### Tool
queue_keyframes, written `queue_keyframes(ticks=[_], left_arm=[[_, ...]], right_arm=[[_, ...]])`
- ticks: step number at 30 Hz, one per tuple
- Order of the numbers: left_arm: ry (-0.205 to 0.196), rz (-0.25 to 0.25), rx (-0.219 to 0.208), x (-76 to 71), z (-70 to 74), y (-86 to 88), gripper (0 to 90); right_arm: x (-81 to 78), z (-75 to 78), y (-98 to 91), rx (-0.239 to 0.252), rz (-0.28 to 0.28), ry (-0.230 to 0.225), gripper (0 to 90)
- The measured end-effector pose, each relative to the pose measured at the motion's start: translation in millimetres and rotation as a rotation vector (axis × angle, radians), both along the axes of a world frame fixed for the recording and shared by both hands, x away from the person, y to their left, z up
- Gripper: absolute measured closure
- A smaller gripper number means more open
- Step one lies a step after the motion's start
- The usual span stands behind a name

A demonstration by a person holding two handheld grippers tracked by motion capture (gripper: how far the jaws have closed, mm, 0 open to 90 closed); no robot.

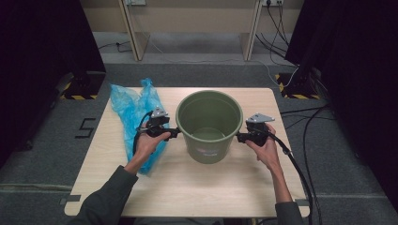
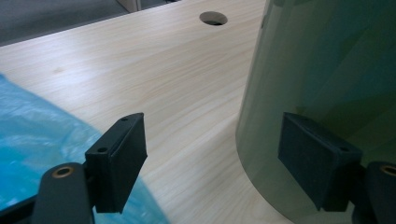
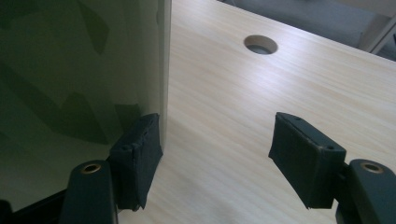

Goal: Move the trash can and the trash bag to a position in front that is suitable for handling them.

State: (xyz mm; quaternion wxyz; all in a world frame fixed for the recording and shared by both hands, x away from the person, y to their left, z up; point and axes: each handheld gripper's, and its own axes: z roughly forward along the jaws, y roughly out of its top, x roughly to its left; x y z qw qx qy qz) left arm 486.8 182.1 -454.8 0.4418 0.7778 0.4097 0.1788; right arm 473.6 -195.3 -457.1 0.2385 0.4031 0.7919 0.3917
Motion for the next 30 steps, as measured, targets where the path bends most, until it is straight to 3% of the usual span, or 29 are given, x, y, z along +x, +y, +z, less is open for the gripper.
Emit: queue_keyframes(ticks=[6,10,15,19,22,26,30], left_arm=[[-0.015,0.018,-0.012,-10.5,0.4,18.7,22.9],[-0.001,0.013,-0.06,-19.3,2.5,30.4,20.4],[-0.015,-0.019,-0.053,-35.3,6.6,34.8,19.7],[-0.024,-0.04,-0.02,-46.7,5.2,32.1,19.8],[-0.022,-0.033,-0.017,-47.5,2.9,33.8,20.2],[-0.022,-0.009,-0.014,-45.8,1.4,40.4,20.1],[-0.019,0.022,-0.017,-40.9,0.4,46.3,20.2]], right_arm=[[-9.7,-0.8,15.1,0.018,0.012,-0.003,31.4],[-13.5,-2.7,21.6,0.05,-0.001,0.013,29.4],[-23.6,-0.2,24.1,0.028,0.007,0.001,26.8],[-37.4,3.2,28.7,0.007,-0.017,0.009,27.1],[-40.7,2.8,31.6,-0.004,-0.019,-0.008,27.4],[-37.9,0.0,35.7,0.033,-0.003,0.005,27.4],[-33.9,-0.3,45.3,0.012,-0.002,-0.001,27.4]])
